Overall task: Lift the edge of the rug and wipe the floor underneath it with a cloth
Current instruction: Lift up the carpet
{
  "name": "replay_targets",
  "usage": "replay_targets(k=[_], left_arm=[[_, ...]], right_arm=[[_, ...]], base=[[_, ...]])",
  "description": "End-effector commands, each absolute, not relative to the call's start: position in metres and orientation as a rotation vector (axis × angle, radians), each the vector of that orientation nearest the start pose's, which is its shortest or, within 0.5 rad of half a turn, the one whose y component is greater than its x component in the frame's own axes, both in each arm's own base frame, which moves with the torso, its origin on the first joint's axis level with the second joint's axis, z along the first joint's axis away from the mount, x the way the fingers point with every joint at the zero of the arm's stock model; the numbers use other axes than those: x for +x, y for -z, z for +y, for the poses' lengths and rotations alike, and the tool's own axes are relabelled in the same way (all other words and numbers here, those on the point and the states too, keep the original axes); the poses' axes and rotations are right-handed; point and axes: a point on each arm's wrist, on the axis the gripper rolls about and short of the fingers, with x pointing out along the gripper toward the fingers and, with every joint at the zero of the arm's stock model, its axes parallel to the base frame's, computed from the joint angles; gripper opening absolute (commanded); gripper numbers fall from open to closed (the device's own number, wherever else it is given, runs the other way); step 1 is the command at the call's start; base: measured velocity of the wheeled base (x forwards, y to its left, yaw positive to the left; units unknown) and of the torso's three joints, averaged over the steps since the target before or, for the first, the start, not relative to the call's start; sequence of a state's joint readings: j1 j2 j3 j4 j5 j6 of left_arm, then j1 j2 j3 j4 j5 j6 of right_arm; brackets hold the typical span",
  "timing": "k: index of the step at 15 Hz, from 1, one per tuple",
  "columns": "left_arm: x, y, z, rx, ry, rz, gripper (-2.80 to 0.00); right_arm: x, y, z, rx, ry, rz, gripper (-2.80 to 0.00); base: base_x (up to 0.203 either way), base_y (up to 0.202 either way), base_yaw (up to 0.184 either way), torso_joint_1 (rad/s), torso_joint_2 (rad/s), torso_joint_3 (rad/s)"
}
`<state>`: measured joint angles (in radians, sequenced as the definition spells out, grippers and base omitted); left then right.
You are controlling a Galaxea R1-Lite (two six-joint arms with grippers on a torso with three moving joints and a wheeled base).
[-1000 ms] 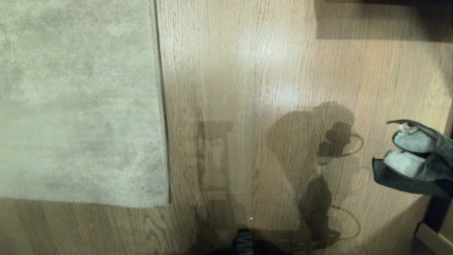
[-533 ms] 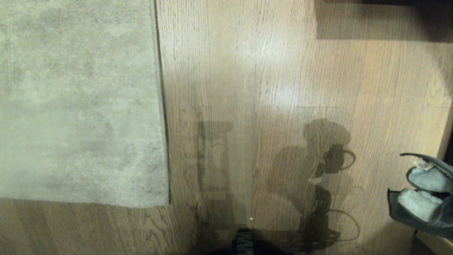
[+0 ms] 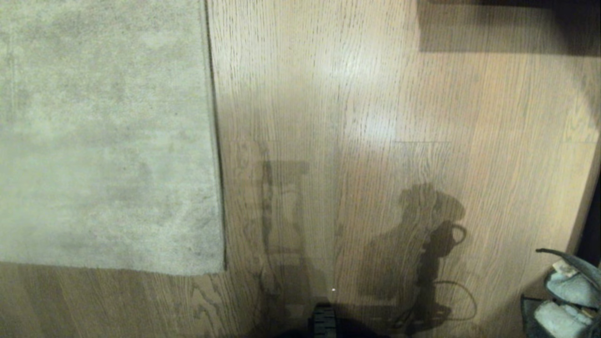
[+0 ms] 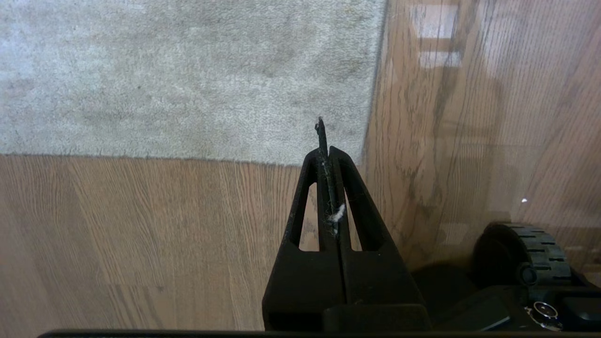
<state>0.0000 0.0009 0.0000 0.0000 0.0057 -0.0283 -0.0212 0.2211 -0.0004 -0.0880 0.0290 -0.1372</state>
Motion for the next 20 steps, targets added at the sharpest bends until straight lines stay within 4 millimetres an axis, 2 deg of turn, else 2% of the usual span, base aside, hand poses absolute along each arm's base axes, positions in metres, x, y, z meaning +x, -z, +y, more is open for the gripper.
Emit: replay_targets(k=[1, 6, 12, 20], left_arm=[[-0.023, -0.076, 0.0, -0.029, -0.006, 0.001, -2.8], [-0.023, -0.076, 0.0, -0.029, -0.006, 0.001, -2.8], [-0.023, -0.076, 0.0, -0.029, -0.006, 0.001, -2.8], [-0.023, -0.076, 0.0, -0.029, -0.006, 0.001, -2.8]], right_arm=[[-0.012, -0.083, 0.0, -0.133, -0.013, 0.09, -2.8], [-0.023, -0.079, 0.0, -0.13, -0.009, -0.038, -2.8], [-0.023, -0.077, 0.0, 0.017, -0.006, -0.015, -2.8], [-0.023, -0.077, 0.0, 0.015, -0.006, -0.015, -2.8]], base=[[0.0, 0.0, 0.0, 0.0, 0.0, 0.0], [0.0, 0.0, 0.0, 0.0, 0.0, 0.0], [0.0, 0.0, 0.0, 0.0, 0.0, 0.0], [0.0, 0.0, 0.0, 0.0, 0.0, 0.0]])
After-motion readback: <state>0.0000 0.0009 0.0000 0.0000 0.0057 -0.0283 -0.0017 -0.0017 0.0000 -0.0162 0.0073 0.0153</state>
